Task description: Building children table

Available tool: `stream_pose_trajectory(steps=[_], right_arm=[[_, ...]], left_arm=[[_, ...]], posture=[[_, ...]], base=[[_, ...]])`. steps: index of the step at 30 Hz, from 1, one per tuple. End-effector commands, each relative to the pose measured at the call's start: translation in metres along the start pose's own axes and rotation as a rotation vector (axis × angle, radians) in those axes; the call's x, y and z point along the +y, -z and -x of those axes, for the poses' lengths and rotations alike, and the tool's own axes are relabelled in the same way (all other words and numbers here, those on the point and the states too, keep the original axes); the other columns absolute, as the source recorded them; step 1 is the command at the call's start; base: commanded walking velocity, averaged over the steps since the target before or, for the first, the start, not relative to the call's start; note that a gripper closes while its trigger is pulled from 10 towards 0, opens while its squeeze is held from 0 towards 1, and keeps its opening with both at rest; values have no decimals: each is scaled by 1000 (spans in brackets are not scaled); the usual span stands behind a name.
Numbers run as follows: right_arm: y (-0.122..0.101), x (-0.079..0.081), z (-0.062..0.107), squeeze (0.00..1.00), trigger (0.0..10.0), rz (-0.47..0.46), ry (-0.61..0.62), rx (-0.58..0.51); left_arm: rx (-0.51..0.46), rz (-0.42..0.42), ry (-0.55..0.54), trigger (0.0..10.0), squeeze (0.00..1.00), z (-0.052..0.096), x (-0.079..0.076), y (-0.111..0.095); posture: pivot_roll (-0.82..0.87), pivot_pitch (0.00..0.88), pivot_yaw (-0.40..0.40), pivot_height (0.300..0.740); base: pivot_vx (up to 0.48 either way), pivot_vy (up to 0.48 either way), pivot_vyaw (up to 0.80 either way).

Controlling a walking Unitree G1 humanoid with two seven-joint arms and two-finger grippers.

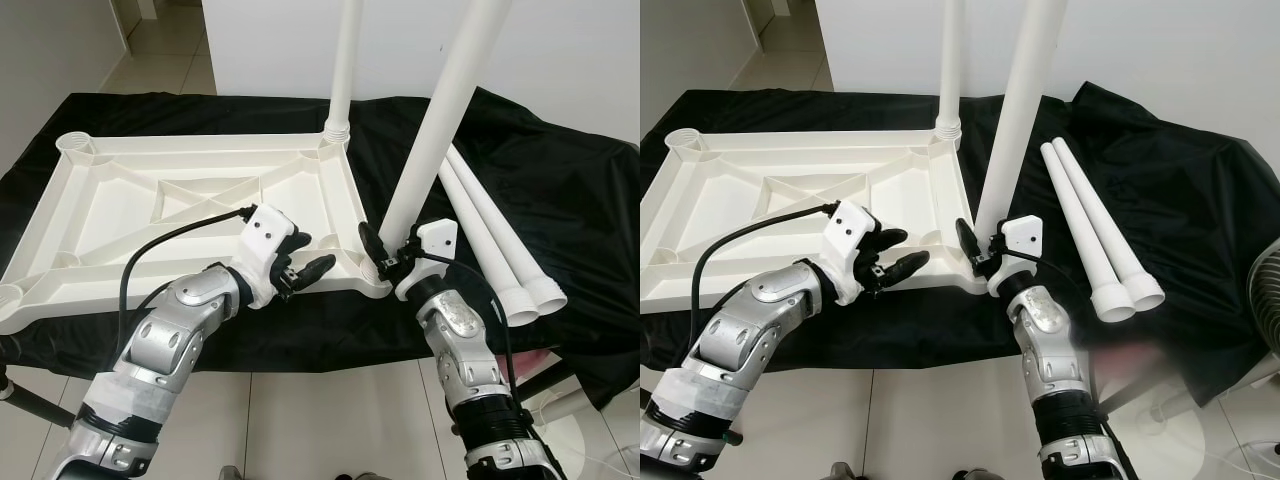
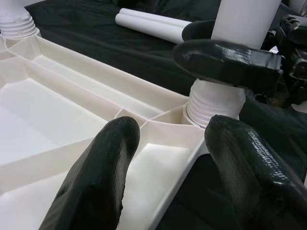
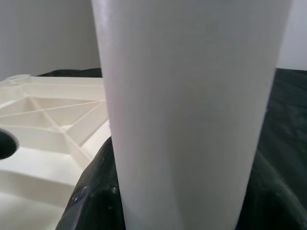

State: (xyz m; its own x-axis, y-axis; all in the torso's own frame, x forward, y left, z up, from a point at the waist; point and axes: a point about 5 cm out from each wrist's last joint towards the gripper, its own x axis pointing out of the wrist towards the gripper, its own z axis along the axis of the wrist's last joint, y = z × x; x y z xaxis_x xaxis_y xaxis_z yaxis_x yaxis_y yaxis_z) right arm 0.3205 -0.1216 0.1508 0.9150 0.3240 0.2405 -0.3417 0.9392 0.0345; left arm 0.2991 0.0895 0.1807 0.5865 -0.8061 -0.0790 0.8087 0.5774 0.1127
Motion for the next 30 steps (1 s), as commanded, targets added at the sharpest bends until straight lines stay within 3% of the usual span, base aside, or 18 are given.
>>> stream_pose_trajectory(steps=[1, 5, 7, 9, 11, 16, 17, 19, 20, 22, 29, 30], right_arm=[[23, -6, 10, 0, 10000, -67, 127, 111], [26, 2, 8, 0, 10000, -86, 233, 137], [35, 8, 7, 0, 10000, -123, 360, 203], [35, 8, 7, 0, 10000, -123, 360, 203], [38, 10, 5, 0, 10000, -138, 468, 236], [32, 20, -1, 0, 10000, -162, 458, 200], [28, 23, -2, 118, 10000, -177, 429, 170], [28, 23, -2, 118, 10000, -177, 429, 170], [23, 25, -2, 1000, 10000, -199, 385, 125], [13, 24, -3, 1000, 10000, -190, 330, 56], [3, 20, -5, 1000, 10000, -149, 275, 17], [2, 17, -4, 929, 10000, -134, 259, 12]], left_arm=[[24, 9, 17, 10000, 0, -1, -5, 5], [26, 19, 40, 10000, 0, -2, -11, 8], [29, 1, 77, 10000, 0, -2, -19, 11], [29, 1, 77, 10000, 0, -2, -19, 11], [33, 10, 101, 10000, 0, -2, -26, 14], [32, 22, 96, 10000, 0, -2, -28, 14], [29, 34, 89, 10000, 0, -3, -27, 14], [29, 34, 89, 10000, 0, -3, -27, 14], [27, 37, 86, 10000, 0, -3, -27, 14], [25, 41, 87, 10000, 0, -3, -27, 14], [22, 41, 82, 10000, 0, -4, -26, 12], [21, 40, 82, 10000, 0, -4, -26, 12]], posture=[[15, 74, -21, 740], [16, 72, -22, 740], [14, 72, -24, 740], [14, 72, -24, 740], [12, 73, -26, 740], [12, 74, -33, 740], [12, 73, -35, 740], [12, 73, -35, 740], [12, 73, -36, 740], [10, 72, -34, 740], [4, 72, -31, 740], [2, 74, -31, 740]], base=[[0, 0, 0], [0, 0, 0], [0, 0, 0], [0, 0, 0], [0, 0, 0], [0, 0, 0], [0, 0, 0], [0, 0, 0], [0, 0, 0], [0, 0, 0], [0, 0, 0], [0, 0, 0]])
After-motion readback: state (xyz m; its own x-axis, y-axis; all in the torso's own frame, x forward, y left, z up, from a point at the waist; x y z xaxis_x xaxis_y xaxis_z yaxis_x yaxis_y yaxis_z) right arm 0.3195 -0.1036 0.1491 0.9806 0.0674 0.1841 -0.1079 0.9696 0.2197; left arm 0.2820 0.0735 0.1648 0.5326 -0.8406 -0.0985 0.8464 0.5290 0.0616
